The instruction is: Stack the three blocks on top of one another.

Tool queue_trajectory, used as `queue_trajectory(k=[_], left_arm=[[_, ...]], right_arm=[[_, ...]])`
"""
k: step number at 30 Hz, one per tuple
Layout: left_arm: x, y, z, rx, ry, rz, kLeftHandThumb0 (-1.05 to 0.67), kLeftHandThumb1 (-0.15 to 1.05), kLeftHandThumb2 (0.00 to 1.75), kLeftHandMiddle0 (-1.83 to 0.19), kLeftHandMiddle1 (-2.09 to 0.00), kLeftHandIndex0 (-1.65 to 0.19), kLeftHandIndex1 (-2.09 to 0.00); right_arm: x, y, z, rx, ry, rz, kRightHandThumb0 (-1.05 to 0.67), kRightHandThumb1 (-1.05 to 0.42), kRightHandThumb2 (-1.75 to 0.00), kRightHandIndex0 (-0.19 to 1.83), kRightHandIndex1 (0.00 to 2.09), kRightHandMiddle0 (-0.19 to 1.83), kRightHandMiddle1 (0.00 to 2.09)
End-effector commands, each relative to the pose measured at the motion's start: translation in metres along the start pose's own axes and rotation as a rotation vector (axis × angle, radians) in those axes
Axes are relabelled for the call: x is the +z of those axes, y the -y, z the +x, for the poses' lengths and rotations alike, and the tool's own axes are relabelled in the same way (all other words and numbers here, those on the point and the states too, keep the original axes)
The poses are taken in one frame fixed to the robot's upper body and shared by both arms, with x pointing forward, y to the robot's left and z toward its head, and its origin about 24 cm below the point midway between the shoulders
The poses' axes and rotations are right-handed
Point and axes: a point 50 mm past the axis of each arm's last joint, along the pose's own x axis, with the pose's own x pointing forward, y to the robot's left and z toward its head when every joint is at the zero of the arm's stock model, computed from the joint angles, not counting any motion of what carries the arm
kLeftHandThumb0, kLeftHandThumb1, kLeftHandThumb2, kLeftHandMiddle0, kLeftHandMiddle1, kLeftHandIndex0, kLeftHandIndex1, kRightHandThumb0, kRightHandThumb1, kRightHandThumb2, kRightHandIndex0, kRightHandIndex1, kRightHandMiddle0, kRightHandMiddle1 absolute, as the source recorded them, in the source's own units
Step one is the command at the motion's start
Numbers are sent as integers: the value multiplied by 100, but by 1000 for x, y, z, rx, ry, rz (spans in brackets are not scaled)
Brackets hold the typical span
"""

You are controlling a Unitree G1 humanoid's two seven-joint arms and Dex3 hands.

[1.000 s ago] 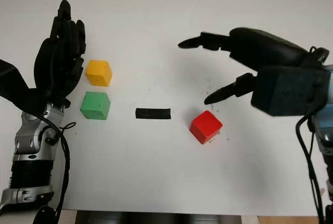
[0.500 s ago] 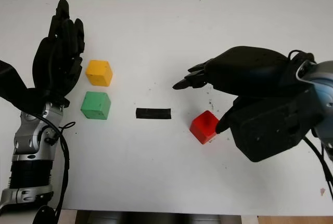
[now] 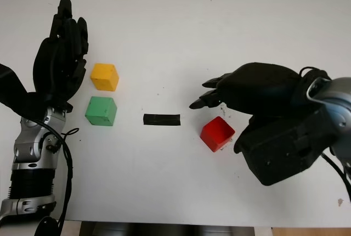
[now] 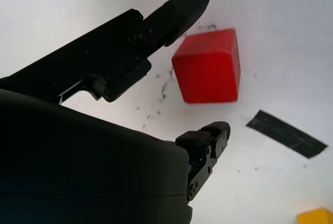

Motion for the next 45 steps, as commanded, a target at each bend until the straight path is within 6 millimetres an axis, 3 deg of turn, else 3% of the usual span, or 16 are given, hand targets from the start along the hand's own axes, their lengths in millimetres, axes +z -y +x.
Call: queue_trajectory(k=[1,14,15,17,19,22,28,34,45], left_arm=[[4,-2,-1,1,15,13,-70,105,58,19,0,19,0],[3,-2,0,2,5,5,-71,105,55,19,-2,19,0],[3,-2,0,2,5,2,-71,105,55,19,-2,19,0],[3,-2,0,2,4,2,-71,105,55,19,-2,19,0],[3,-2,0,0,3,2,-71,105,55,19,-2,19,0],[3,-3,0,-1,4,5,-71,105,54,19,-2,19,0],[2,-3,-1,-1,4,5,-71,105,55,19,-1,19,0],[2,-4,-1,3,5,1,-71,105,54,19,-2,19,0],[3,-3,0,4,4,4,-72,105,54,19,-3,19,0]], right_arm=[[3,-4,-2,-19,5,-19,-71,-73,-6,19,3,42,7],[3,-32,0,-159,7,-4,-62,-77,-6,29,8,55,18],[3,-34,0,-166,7,1,-60,-78,-6,28,7,53,24],[2,-37,1,-183,6,11,-58,-78,-5,28,6,34,61],[1,-38,2,-201,2,15,-54,-79,-5,26,5,28,77],[0,-37,3,-223,-7,5,-49,-82,-7,23,3,30,86],[-2,-36,4,-297,7,-21,-29,-92,-6,26,6,40,134],[-7,-34,5,-319,2,-47,-29,-90,-5,33,9,45,138],[-16,-22,8,-341,-30,-21,-33,-87,-5,37,9,57,123]])
